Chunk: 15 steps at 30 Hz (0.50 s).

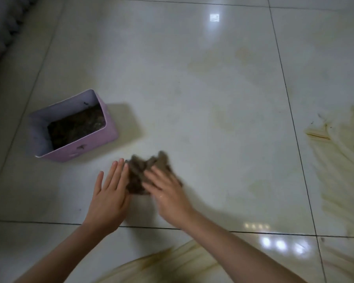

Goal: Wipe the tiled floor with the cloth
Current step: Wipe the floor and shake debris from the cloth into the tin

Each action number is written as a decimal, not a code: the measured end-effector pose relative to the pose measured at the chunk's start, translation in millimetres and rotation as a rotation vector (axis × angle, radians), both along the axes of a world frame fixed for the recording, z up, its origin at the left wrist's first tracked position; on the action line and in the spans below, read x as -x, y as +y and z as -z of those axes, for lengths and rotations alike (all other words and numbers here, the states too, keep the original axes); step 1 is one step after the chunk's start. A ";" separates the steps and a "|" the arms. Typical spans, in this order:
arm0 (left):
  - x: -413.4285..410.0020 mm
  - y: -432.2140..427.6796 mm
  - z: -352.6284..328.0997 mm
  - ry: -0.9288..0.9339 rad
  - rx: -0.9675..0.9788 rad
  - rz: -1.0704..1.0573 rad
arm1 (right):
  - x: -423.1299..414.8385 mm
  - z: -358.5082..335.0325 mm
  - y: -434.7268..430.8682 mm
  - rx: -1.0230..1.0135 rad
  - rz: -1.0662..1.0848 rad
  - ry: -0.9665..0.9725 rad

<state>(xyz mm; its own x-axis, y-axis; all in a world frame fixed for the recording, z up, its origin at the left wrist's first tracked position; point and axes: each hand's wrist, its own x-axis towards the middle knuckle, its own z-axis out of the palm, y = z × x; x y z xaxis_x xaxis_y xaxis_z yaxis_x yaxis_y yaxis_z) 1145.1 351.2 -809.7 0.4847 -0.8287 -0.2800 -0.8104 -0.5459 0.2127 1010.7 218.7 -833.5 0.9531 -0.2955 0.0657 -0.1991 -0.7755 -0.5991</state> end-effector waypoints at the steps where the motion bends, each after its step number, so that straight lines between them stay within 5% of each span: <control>1: -0.7 9.8 -2.0 -0.007 0.001 -0.014 | -4.1 -5.9 7.6 -0.132 -0.060 0.015; 5: -1.0 41.5 -7.7 -0.006 0.008 -0.032 | 34.6 -40.3 -27.4 -0.497 0.122 -0.042; 12: 4.2 55.6 -5.9 -0.015 -0.003 0.064 | 202.9 -31.9 -135.8 -0.031 0.910 0.188; 15: 6.2 53.5 -2.0 -0.019 0.004 0.069 | 161.4 -5.4 -64.6 0.153 0.777 0.201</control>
<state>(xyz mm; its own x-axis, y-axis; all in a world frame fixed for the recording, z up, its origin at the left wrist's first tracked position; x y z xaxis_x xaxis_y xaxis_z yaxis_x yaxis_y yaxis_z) 1138.9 404.8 -807.7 0.4316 -0.8615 -0.2676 -0.8500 -0.4877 0.1991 849.3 154.1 -828.0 0.4781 -0.8782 0.0089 -0.8058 -0.4427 -0.3932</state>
